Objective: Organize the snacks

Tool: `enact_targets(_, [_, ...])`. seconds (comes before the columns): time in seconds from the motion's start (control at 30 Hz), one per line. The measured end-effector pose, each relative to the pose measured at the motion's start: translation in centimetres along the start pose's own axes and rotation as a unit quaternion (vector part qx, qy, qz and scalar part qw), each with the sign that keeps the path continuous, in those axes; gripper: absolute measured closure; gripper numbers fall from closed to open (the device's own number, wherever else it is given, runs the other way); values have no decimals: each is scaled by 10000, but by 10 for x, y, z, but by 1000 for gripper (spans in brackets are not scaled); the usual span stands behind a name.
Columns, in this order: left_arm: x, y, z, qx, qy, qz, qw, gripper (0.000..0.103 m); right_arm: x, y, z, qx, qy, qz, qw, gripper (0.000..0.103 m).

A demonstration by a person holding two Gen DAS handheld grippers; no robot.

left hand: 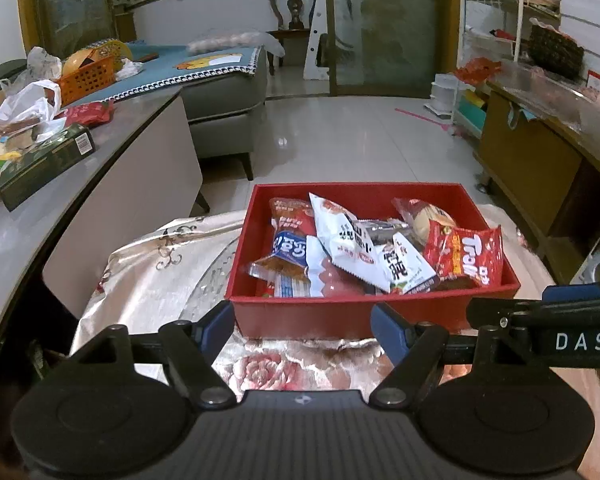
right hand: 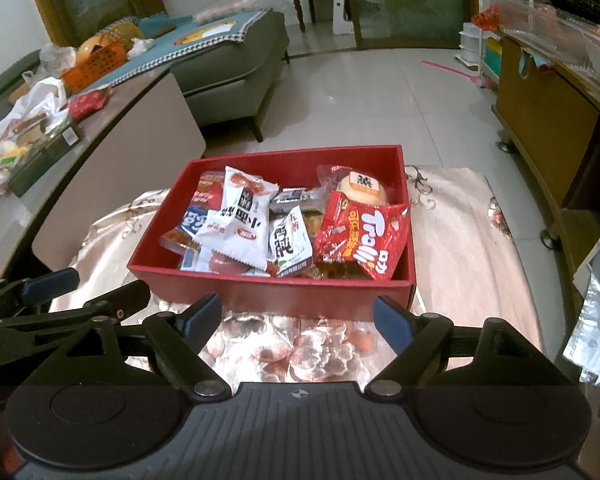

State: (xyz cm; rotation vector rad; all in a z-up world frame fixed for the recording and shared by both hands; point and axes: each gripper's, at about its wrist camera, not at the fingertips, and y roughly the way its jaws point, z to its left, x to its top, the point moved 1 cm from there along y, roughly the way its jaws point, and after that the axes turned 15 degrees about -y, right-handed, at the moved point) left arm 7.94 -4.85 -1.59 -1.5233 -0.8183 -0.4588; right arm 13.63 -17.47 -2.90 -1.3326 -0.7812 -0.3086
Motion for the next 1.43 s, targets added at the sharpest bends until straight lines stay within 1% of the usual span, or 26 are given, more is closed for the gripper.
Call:
enact_targets(0.43, [-24, -24, 4, 43, 172, 44, 9998, 34, -22, -17, 12, 9, -137, 90, 9999, 15])
enact_targets(0.8, [-37, -41, 10, -97, 132, 131, 9998, 34, -39, -33, 19, 82, -209, 59, 9997, 15])
enact_targets(0.93, [-39, -45, 12, -104, 109, 103, 9998, 28, -40, -38, 19, 117, -214, 20, 9997, 15])
enact_targets(1.27, [-42, -52, 14, -65, 135, -181, 9997, 25, -41, -42, 19, 188, -215, -48, 9996, 14])
enact_targets(1.33, [-41, -53, 15, -53, 123, -216, 9997, 22, -41, -42, 19, 194, -216, -55, 9996, 13])
enact_targets(1.43, [-40, -54, 17, -60, 103, -241, 9996, 20, -41, -43, 18, 187, -205, -52, 9996, 12])
